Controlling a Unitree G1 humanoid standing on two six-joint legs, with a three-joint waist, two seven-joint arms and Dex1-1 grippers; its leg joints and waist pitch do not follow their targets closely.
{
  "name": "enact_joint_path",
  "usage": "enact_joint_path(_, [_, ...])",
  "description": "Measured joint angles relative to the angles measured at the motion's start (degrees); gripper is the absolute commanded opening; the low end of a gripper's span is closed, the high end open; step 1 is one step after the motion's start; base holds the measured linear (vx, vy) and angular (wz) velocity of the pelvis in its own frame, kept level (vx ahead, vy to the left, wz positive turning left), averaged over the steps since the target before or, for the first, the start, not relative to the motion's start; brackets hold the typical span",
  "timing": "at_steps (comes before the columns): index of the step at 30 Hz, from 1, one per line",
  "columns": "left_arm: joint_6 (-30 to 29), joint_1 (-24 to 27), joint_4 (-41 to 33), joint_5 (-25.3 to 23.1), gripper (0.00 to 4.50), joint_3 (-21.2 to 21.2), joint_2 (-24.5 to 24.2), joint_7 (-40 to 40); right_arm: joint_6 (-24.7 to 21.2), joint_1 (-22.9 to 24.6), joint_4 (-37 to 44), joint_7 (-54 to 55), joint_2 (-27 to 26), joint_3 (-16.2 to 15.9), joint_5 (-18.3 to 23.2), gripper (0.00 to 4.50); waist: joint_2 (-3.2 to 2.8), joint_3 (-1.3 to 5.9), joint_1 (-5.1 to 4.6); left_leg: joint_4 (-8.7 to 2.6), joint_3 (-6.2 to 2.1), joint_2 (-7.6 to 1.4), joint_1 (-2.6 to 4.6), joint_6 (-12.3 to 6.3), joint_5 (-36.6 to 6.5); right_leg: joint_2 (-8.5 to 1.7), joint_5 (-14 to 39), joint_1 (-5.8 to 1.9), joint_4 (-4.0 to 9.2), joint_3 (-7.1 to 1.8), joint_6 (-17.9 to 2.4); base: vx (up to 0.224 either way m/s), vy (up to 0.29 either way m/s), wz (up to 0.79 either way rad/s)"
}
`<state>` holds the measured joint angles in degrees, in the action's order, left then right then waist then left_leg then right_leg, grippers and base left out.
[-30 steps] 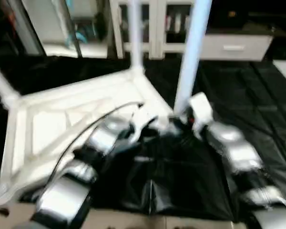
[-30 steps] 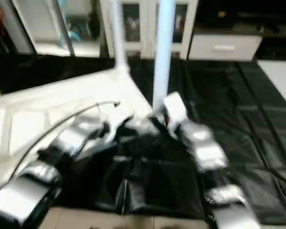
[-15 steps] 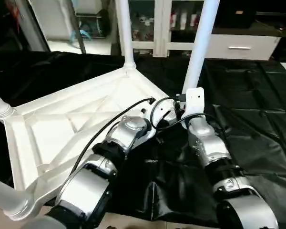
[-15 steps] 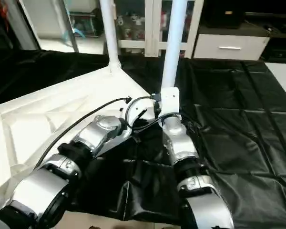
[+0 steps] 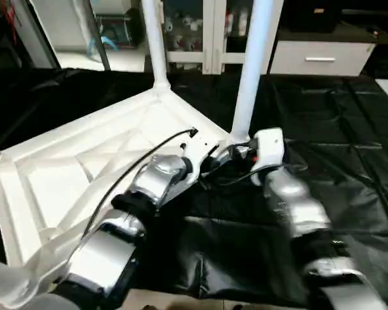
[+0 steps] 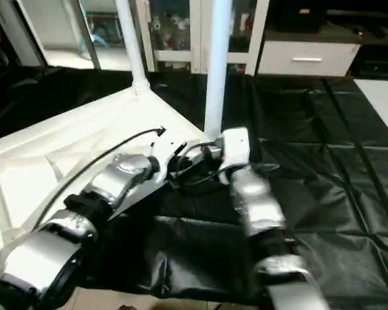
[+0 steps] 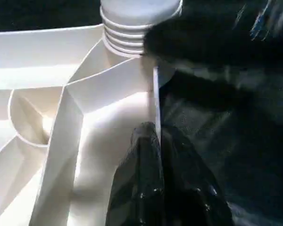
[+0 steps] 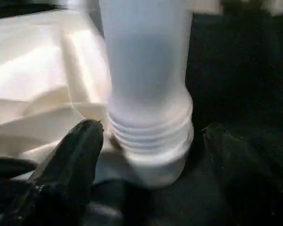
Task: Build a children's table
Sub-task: Rotate leg to tighten
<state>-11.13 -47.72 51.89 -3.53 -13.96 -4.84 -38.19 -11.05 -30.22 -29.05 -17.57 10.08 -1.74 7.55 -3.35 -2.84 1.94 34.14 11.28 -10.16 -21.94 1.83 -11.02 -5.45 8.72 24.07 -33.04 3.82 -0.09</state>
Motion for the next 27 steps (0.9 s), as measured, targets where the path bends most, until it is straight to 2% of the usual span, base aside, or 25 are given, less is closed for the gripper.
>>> enact_joint_path(2, [-0.59,1.79,-3.18,0.13,0.0,-1.45,-1.99,-4.93,-1.54,1.66,4.23,-6.94,4.21,-1.39,1.24,3.88,0.02,0.01,0.39,0.0,0.0,-0.08,0.02,0.0,0.0,0.04,0.02,-0.04,0.01,0.05,-0.01,0.0,0.0,0.0])
enact_joint_path(5, [-0.68,3.86,-6.63,0.34,0.0,-2.8,-4.61,-10.96,-3.17,3.31,6.74,-14.21,8.98,-2.09,2.16,3.88,0.03,0.01,0.87,0.02,0.01,-0.1,0.15,0.06,-0.03,0.04,0.02,-0.14,-0.02,0.04,-0.02,0.0,0.0,0.0])
enact_joint_path(7, [-1.13,4.87,-8.92,0.32,0.0,-4.16,-5.94,-13.92,-3.59,4.47,8.96,-19.52,11.98,-3.67,3.12,3.88,0.03,0.01,1.14,0.06,0.06,-0.1,0.31,0.24,-0.12,0.04,0.0,-0.28,-0.04,-0.02,-0.05,0.0,0.0,0.0])
enact_joint_path(9, [-1.42,6.23,-11.91,0.26,0.0,-6.11,-7.59,-17.95,-3.49,6.05,11.6,-26.92,17.16,-6.05,3.32,3.88,0.07,-0.02,1.5,0.06,0.1,-0.08,0.57,0.33,-0.18,0.0,0.01,-0.54,-0.02,-0.08,-0.02,0.0,0.0,0.0])
enact_joint_path(11, [-1.37,7.3,-13.86,0.3,0.0,-6.88,-9.38,-21.81,-3.49,6.71,12.18,-31.61,20.22,-6.42,3.28,3.88,0.24,-0.05,1.56,0.04,0.1,-0.07,0.92,0.36,-0.19,0.0,0.07,-0.89,0.03,-0.09,0.06,0.0,0.0,0.0])
enact_joint_path(17, [-1.8,8.96,-18.76,0.15,0.0,-9.39,-12.89,-29.27,-3.54,7.56,14.44,-40.0,22.35,-8.87,3.8,3.88,0.23,-0.01,1.5,0.03,0.1,-0.05,1.0,0.36,-0.19,0.0,0.18,-0.97,0.01,-0.12,0.24,0.0,0.0,0.0])
enact_joint_path(22, [-2.59,8.87,-19.61,-0.15,0.0,-9.78,-12.68,-29.7,-3.21,6.92,13.95,-41.13,21.9,-11.3,3.15,3.88,0.24,-0.01,1.97,0.03,0.1,0.04,0.94,0.36,-0.2,-0.09,0.1,-0.97,0.02,-0.13,0.09,0.0,0.0,0.0])
enact_joint_path(27, [-3.69,8.86,-20.71,-0.28,0.0,-10.32,-12.74,-29.84,-2.12,5.18,12.11,-42.32,20.94,-11.7,2.53,3.88,0.25,-0.01,2.3,0.03,0.1,0.05,0.89,0.35,-0.2,-0.1,0.1,-0.93,0.02,-0.11,0.08,0.0,0.0,0.0])
